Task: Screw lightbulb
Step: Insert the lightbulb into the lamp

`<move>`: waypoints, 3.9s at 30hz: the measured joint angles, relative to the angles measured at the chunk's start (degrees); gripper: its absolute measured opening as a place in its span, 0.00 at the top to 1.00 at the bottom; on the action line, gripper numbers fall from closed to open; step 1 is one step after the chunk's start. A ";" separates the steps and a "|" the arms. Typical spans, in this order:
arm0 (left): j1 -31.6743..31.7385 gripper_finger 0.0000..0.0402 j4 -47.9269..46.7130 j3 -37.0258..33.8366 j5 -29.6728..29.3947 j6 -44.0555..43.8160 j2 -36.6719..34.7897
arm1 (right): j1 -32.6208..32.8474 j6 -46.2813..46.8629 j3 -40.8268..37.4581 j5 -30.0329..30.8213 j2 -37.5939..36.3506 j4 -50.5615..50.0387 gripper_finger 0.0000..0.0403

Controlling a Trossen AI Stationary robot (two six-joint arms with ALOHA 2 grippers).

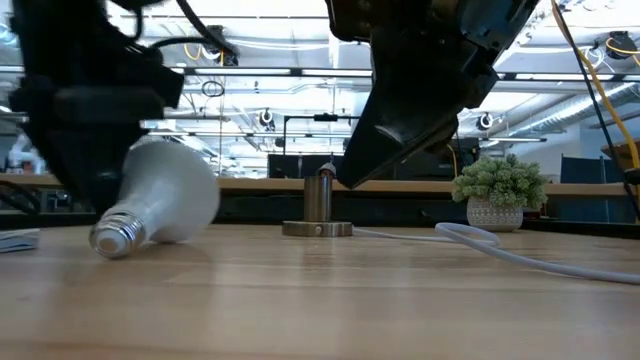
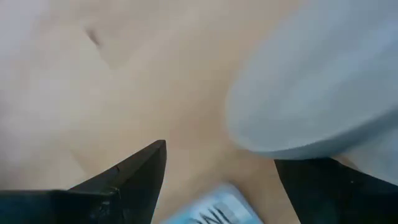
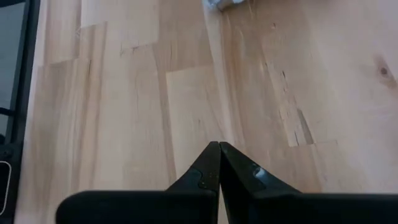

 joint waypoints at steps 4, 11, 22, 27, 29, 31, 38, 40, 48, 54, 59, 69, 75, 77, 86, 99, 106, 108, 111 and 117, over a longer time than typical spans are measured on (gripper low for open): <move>2.72 0.26 -3.80 0.00 -2.85 3.12 -1.34 | -0.04 -0.05 0.00 3.49 0.96 0.90 1.00; 2.98 0.26 -4.07 0.00 -7.65 0.66 -9.73 | -1.78 -1.50 0.02 4.18 6.15 4.17 1.00; -11.16 0.26 24.59 0.00 -17.81 1.89 -9.28 | -1.74 -3.48 0.02 2.53 7.58 9.60 1.00; -12.71 0.26 32.06 0.00 -19.78 2.86 -6.01 | -1.75 -4.16 0.02 0.89 7.58 10.26 1.00; -12.64 0.26 32.06 0.00 -19.72 2.09 -4.93 | -1.77 -4.14 0.02 0.90 7.58 10.71 1.00; -12.28 0.26 32.35 0.00 -19.74 1.30 -4.02 | -1.77 -4.16 0.02 0.92 7.58 10.67 1.00; -10.13 0.26 32.98 0.00 -19.54 0.64 -2.23 | -1.75 -3.58 0.02 0.92 7.58 11.19 1.00; -9.16 0.26 32.91 0.00 -19.33 0.62 -1.90 | -1.72 -3.13 0.02 0.92 7.58 11.17 1.00; -6.86 0.26 32.95 0.00 -14.62 8.43 -1.97 | -1.64 -2.65 0.00 0.92 7.58 11.26 1.00; -5.29 0.26 34.23 0.00 -11.81 16.19 0.32 | -1.64 -2.63 0.00 0.94 7.58 11.30 1.00; -3.50 0.26 40.33 0.00 -7.08 23.34 5.35 | -1.64 -2.63 0.00 0.94 7.58 11.37 1.00; 0.25 0.32 40.41 0.00 -6.99 25.45 7.58 | -1.62 -2.39 0.00 0.94 7.58 11.58 1.00; 1.20 0.45 40.39 0.00 -4.21 26.70 7.58 | -1.62 -2.39 -0.02 0.94 7.58 11.56 1.00; 1.23 0.49 40.41 0.00 -3.61 26.81 7.58 | -1.62 -2.39 0.00 0.83 7.56 11.56 1.00; 0.23 0.59 40.41 0.00 -4.18 27.29 7.56 | -1.49 -0.42 -0.03 -2.29 5.93 3.20 1.00; -2.24 0.57 40.23 -0.02 -17.33 30.45 1.03 | 5.81 2.81 -0.04 10.74 -3.63 -16.51 1.00; -2.23 0.57 41.04 -0.02 -28.45 39.64 -3.20 | 12.37 3.92 -11.43 22.34 -14.17 -8.12 1.00; -1.51 0.57 41.57 -0.02 -31.20 42.56 -3.60 | 12.04 3.52 -18.60 22.25 -18.42 2.05 1.00; 0.64 0.57 42.39 -0.04 -32.95 48.08 -3.81 | 9.69 -0.10 -29.71 20.76 -23.65 21.59 1.00; 10.98 0.57 63.01 -5.10 -23.22 64.33 -3.85 | -1.14 -11.09 -44.60 9.40 -28.55 51.87 1.00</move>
